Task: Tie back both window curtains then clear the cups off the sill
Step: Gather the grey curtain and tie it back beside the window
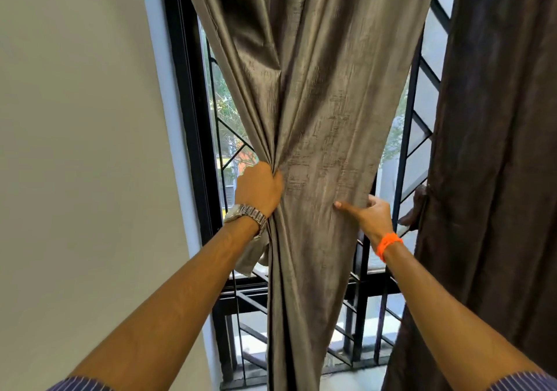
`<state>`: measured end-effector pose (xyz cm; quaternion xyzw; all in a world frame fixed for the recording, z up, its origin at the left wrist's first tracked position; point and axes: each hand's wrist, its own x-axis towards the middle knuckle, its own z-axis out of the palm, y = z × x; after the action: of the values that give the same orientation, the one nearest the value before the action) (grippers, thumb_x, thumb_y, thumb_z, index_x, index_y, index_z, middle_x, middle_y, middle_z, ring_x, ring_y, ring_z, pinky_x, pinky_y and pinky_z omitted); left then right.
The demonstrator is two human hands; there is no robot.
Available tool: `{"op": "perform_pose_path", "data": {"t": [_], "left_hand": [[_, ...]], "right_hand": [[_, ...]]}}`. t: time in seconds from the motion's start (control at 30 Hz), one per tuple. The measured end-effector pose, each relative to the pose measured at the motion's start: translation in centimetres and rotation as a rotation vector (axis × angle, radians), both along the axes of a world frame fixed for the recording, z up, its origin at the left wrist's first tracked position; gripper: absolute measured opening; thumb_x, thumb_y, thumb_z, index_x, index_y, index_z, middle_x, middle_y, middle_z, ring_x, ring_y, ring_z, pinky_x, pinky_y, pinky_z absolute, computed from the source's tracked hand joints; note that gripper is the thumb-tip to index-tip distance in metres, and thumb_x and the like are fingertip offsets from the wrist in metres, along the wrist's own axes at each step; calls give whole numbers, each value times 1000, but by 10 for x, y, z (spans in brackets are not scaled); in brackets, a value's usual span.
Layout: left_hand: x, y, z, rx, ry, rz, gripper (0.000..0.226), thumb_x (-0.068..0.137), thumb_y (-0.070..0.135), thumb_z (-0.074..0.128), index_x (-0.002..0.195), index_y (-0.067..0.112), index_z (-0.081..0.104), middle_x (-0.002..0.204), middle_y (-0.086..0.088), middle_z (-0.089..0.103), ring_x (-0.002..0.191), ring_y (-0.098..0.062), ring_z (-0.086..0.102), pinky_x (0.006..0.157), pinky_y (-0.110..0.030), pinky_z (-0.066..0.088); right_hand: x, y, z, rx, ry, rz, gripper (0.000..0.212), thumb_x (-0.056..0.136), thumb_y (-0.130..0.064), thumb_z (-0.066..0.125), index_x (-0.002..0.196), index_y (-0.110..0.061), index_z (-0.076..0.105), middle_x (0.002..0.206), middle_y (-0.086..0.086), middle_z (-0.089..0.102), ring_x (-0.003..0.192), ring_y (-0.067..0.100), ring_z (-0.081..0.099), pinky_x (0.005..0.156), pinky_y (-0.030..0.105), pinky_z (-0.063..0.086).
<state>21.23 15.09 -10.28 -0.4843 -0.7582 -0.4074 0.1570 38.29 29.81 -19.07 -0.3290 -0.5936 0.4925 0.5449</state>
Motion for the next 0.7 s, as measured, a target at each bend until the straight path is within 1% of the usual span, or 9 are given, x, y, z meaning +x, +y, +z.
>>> {"op": "perform_pose_path", "data": {"t": [0.07, 0.13, 0.23, 0.37, 0.43, 0.5, 0.57, 0.63, 0.7], "left_hand": [[0, 5, 0, -12, 8, 30, 40, 99, 34, 47, 96, -4, 59, 98, -23, 64, 89, -39, 62, 62, -37, 41], [1, 10, 0, -27, 15, 59, 39, 100, 32, 47, 97, -4, 59, 100, -23, 64, 93, -40, 62, 63, -37, 39], [7, 16, 1, -48, 10, 90, 38, 99, 31, 48, 102, -5, 60, 107, -26, 63, 100, -43, 60, 70, -41, 42], [16, 16, 3, -66, -32, 98, 38, 99, 29, 49, 110, -6, 57, 115, -28, 60, 108, -46, 56, 74, -43, 43], [17, 17, 3, -65, -40, 89, 37, 98, 28, 49, 110, -6, 57, 116, -29, 59, 109, -47, 55, 79, -46, 44], [17, 17, 3, -74, -40, 70, 37, 98, 28, 49, 108, -7, 57, 115, -30, 59, 107, -47, 55, 80, -47, 44], [16, 16, 3, -69, -43, 43, 35, 98, 27, 49, 103, -7, 57, 109, -30, 60, 101, -47, 58, 73, -44, 43], [16, 11, 6, -74, -30, 12, 32, 99, 25, 48, 95, -5, 57, 100, -27, 61, 94, -45, 60, 68, -41, 40], [16, 6, 9, -88, -57, -32, 29, 98, 23, 48, 80, 0, 51, 85, -21, 54, 86, -41, 58, 65, -37, 36]], "right_hand": [[-7, -25, -9, 2, 67, -20, 36, 64, -11, 89, 96, -8, 73, 93, 4, 75, 85, 21, 73, 75, 34, 61], [-18, -46, -18, -1, 99, -31, 40, 64, -13, 90, 100, -8, 74, 93, 3, 76, 86, 19, 74, 77, 34, 60], [-38, -74, -16, 49, 32, -111, 22, 65, -21, 89, 82, -18, 75, 88, 3, 77, 84, 17, 74, 78, 36, 60], [-62, -101, 5, 175, -107, -204, 22, 84, -10, 72, 104, -1, 72, 99, 13, 74, 91, 24, 69, 71, 13, 45], [-75, -110, 15, 208, -203, -197, 22, 89, -7, 61, 108, 1, 69, 104, 18, 72, 98, 33, 67, 74, 21, 46], [-82, -113, 25, 243, -283, -86, 25, 87, -2, 56, 111, 0, 66, 101, 20, 71, 91, 37, 65, 72, 35, 51], [-82, -113, 34, 266, -376, 102, 29, 86, -4, 57, 115, -4, 59, 89, 14, 67, 72, 27, 61, 61, 37, 47], [-81, -112, 40, 282, -510, 254, 45, 81, -12, 65, 122, -6, 47, 92, 13, 63, 73, 24, 59, 62, 42, 51], [-79, -112, 41, 329, -602, 271, 61, 74, -20, 72, 126, -5, 43, 95, 9, 62, 79, 23, 60, 64, 37, 52]]}}
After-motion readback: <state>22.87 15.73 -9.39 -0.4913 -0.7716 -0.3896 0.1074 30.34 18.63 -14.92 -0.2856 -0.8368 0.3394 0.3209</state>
